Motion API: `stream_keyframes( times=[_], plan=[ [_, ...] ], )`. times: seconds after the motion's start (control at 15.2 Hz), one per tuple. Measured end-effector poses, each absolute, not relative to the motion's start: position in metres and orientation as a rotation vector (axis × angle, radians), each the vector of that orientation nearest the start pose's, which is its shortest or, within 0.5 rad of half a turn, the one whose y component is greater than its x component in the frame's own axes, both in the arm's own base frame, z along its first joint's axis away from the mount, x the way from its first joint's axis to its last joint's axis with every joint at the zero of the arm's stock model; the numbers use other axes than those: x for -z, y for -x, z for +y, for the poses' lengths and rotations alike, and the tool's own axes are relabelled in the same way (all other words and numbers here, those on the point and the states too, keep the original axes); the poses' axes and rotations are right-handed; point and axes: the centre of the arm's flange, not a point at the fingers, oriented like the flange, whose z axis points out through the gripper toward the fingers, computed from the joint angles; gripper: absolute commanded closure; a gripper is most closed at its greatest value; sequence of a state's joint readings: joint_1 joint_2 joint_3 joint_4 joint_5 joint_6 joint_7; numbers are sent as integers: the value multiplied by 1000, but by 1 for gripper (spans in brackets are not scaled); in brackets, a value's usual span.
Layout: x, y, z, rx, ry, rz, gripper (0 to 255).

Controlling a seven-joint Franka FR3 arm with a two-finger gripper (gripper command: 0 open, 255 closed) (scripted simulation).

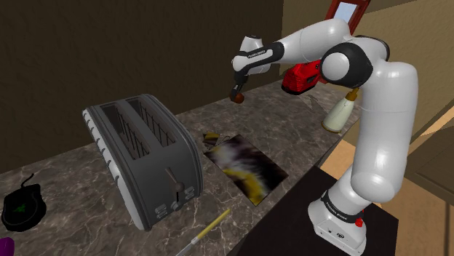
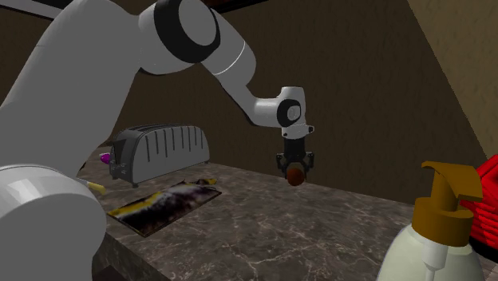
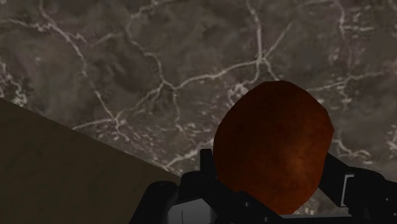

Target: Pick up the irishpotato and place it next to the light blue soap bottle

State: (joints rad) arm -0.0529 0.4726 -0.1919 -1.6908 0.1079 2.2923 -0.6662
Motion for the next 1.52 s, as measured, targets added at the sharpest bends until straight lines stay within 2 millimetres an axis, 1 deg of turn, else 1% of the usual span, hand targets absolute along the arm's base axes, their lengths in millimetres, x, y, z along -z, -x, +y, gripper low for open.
stream_keyframes(
  times=[0.33,1.52],
  plan=[
    [-365,-667,-149,200,3138,-607,255],
    [-461,-667,-149,200,3138,-607,255]
  ],
)
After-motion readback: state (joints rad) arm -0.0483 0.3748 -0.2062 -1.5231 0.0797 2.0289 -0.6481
